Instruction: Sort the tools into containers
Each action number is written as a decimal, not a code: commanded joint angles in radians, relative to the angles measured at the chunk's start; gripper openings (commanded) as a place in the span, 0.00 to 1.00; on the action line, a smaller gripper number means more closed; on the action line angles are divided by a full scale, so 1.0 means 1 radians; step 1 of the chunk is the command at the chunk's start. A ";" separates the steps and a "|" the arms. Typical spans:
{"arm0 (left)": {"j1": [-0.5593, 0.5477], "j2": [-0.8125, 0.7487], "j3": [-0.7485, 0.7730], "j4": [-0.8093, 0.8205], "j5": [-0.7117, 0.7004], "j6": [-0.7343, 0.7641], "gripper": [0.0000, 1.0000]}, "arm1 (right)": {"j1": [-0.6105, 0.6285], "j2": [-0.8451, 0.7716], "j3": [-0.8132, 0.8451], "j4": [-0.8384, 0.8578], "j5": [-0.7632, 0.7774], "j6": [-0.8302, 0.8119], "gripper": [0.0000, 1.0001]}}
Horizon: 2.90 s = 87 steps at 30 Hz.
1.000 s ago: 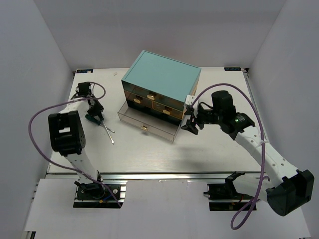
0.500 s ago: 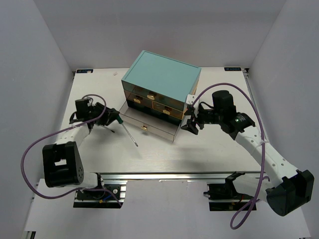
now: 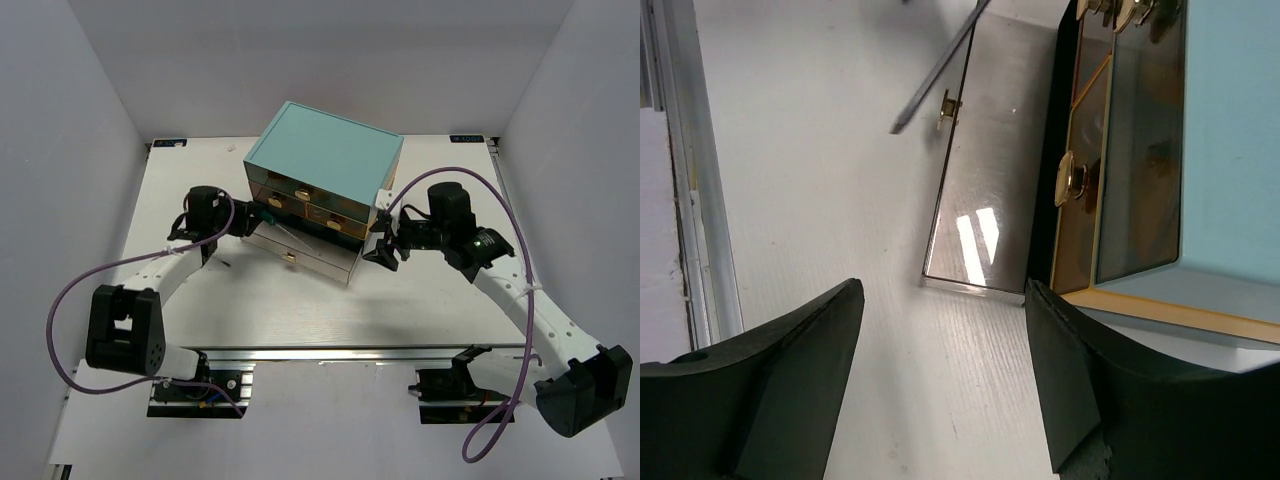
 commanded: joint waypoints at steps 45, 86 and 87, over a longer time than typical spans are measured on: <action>0.349 0.306 0.340 -0.599 -0.478 0.698 0.83 | -0.011 -0.025 -0.024 0.044 -0.019 0.015 0.71; 0.224 -0.108 0.204 -0.469 0.089 0.473 0.00 | -0.021 -0.008 -0.026 0.031 -0.012 0.012 0.71; 0.193 -0.109 0.190 -0.430 0.091 0.437 0.00 | -0.021 -0.008 -0.027 0.032 -0.014 0.015 0.71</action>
